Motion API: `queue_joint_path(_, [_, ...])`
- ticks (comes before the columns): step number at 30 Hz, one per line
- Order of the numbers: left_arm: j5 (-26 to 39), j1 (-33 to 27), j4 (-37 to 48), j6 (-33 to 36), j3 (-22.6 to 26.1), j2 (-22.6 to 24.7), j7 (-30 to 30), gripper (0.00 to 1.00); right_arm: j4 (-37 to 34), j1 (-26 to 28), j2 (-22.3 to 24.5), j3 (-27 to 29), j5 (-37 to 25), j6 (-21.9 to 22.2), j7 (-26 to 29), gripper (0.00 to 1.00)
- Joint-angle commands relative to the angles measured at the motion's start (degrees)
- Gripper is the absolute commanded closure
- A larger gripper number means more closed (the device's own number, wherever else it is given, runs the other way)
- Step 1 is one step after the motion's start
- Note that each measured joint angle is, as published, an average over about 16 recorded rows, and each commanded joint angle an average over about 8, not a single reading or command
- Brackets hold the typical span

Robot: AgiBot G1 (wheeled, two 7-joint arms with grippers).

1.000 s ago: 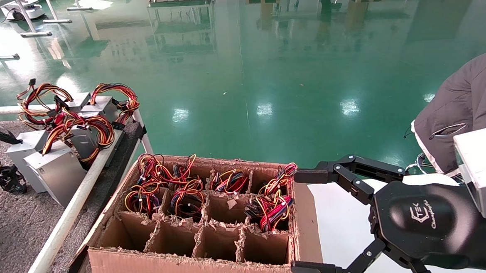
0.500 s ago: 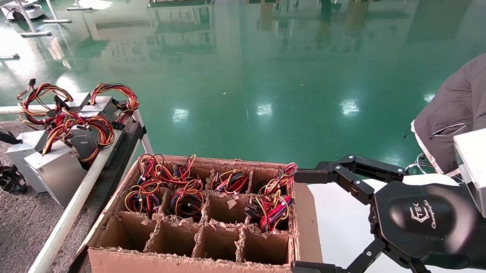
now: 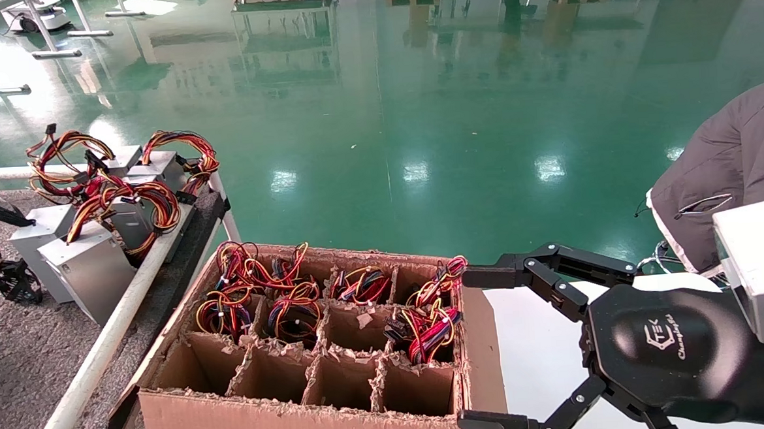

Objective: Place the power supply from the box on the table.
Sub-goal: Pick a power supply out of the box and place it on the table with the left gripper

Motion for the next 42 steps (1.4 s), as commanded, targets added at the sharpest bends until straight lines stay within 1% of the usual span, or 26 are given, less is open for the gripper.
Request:
queue_joint_path(1, [-0.4,0.0,-0.2,0.1,0.6,-0.2,0.1,1.00,0.0,0.0,0.0,0.0,0.0,0.0,0.0,0.00])
queue_joint_path(23, [-1.2,-0.4,-2.4,2.0,3.9,-3.1,-0.3,1.00,0.0,0.0,0.0,0.0,0.0,0.0,0.0,0.00])
queue_joint_path(42, [-2.9,0.8,-3.3,2.2,5.4,-6.3,1.3,1.00,0.0,0.0,0.0,0.0,0.0,0.0,0.0,0.00])
